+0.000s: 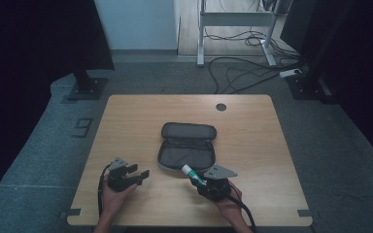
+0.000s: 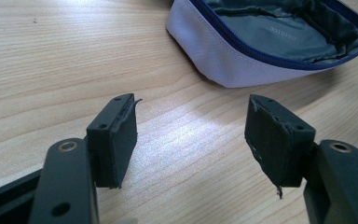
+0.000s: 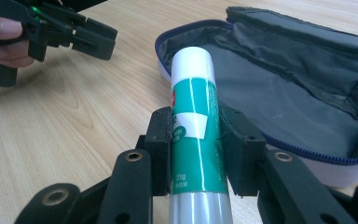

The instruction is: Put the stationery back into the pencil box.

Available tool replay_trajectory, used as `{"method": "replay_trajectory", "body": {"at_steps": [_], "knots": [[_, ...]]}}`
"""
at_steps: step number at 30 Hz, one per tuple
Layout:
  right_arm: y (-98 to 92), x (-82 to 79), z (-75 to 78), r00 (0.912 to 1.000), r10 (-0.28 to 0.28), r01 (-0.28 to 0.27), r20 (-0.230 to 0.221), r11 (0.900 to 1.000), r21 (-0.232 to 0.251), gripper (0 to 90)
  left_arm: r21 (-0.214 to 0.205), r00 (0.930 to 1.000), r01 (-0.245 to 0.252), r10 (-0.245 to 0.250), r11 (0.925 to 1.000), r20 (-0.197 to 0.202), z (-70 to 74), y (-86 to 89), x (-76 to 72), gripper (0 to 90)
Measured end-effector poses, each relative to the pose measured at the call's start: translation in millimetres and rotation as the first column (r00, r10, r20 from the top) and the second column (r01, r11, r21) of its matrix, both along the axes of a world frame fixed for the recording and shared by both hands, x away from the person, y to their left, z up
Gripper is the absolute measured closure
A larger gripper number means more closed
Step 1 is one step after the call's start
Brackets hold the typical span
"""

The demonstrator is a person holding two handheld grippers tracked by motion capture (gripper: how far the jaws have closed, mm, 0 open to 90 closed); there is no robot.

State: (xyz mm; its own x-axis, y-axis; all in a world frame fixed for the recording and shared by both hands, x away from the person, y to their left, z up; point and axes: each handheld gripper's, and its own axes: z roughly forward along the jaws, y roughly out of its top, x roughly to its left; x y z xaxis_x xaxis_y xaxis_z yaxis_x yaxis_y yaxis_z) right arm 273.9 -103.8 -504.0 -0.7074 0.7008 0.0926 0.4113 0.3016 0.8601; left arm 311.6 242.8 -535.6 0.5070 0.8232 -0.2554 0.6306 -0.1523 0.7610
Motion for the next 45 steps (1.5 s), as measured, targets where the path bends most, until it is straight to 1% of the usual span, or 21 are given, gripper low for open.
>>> {"method": "replay_trajectory", "body": {"at_steps": [15,24,25,27,30,39,45], "knots": [[2.2,15.4,8.4,0.9999,-0.006,0.006,0.012,0.9999,0.012,64.8,-0.002,1.0,-0.005,0.005,1.0,-0.002,0.1,2.3,-0.3,34.4],[5.2,20.3,10.7,0.9999,-0.004,0.004,0.015,0.9999,0.013,64.8,-0.014,1.0,-0.009,0.009,0.9999,-0.003,0.0,4.5,-1.1,34.4],[5.2,21.0,10.9,0.9999,-0.005,0.005,0.016,0.9999,0.013,64.8,-0.018,0.9999,-0.01,0.01,0.9998,-0.008,-0.8,5.1,-1.1,34.4],[4.9,23.4,11.8,0.9998,-0.01,0.009,0.015,0.9998,0.017,64.8,-0.013,0.9998,-0.015,0.015,0.9998,-0.009,-1.6,5.8,-0.8,34.4],[5.1,28.1,12.7,0.9998,-0.017,0.017,0.013,0.9996,0.023,64.8,-0.019,0.9998,-0.016,0.016,0.9997,-0.007,-1.3,6.4,-0.5,34.4],[6.3,42.5,13.5,0.9992,-0.041,0.041,-0.002,0.9987,0.03,64.8,-0.015,1.0,-0.006,0.006,0.9999,-0.006,-1.1,4.0,-1.0,34.4],[6.8,52.0,13.2,0.9981,-0.06,0.06,-0.016,0.9981,0.017,64.8,-0.015,1.0,-0.002,0.002,0.9999,-0.009,-1.2,3.1,-1.2,34.4]]}}
